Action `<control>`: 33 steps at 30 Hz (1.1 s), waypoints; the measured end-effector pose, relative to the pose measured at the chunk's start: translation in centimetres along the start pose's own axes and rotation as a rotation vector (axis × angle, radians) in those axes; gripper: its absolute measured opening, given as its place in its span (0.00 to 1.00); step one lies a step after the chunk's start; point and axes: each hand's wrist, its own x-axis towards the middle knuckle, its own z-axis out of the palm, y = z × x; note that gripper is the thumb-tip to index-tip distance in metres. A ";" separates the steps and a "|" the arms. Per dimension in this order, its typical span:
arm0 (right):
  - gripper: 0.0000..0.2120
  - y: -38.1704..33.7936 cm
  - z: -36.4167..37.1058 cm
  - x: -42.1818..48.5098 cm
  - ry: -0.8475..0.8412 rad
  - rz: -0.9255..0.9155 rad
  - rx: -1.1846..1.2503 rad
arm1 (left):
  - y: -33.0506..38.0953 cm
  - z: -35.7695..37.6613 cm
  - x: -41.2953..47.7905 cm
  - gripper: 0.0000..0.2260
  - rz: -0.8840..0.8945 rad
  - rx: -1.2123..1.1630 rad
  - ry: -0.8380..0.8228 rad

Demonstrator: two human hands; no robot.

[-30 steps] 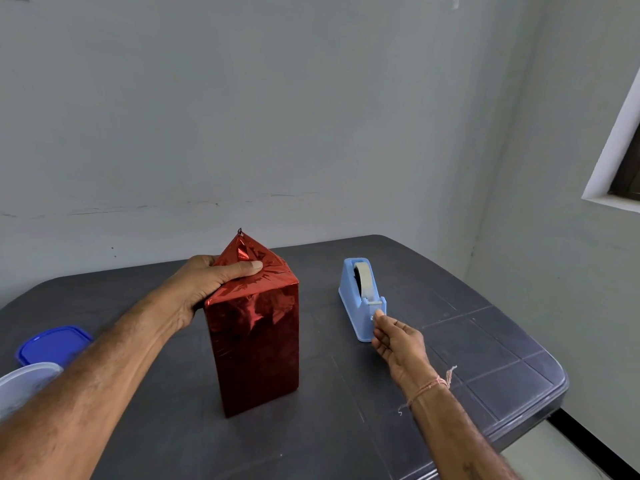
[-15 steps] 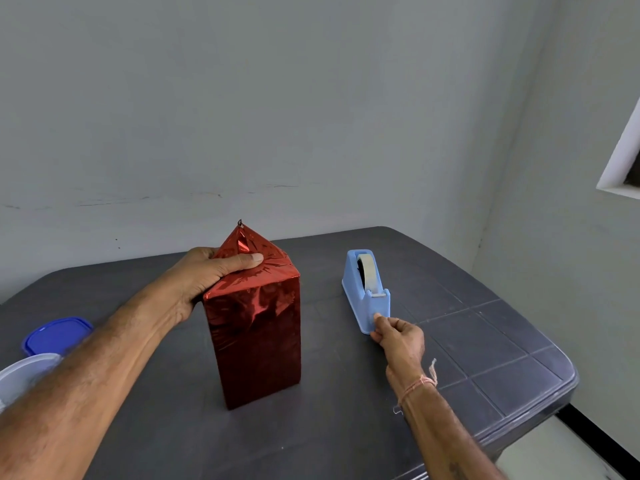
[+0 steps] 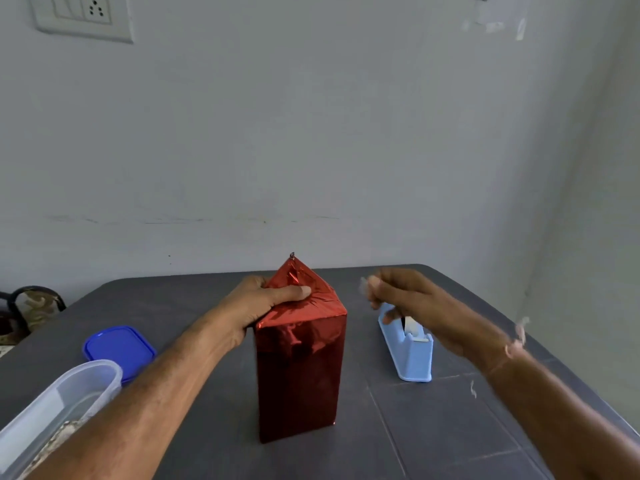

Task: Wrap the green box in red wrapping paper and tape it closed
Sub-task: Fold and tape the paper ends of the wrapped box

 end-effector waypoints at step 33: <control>0.33 -6.7 2.2 8.6 -0.274 0.225 -1.204 | -0.5 -0.2 0.5 0.13 0.066 0.005 -0.044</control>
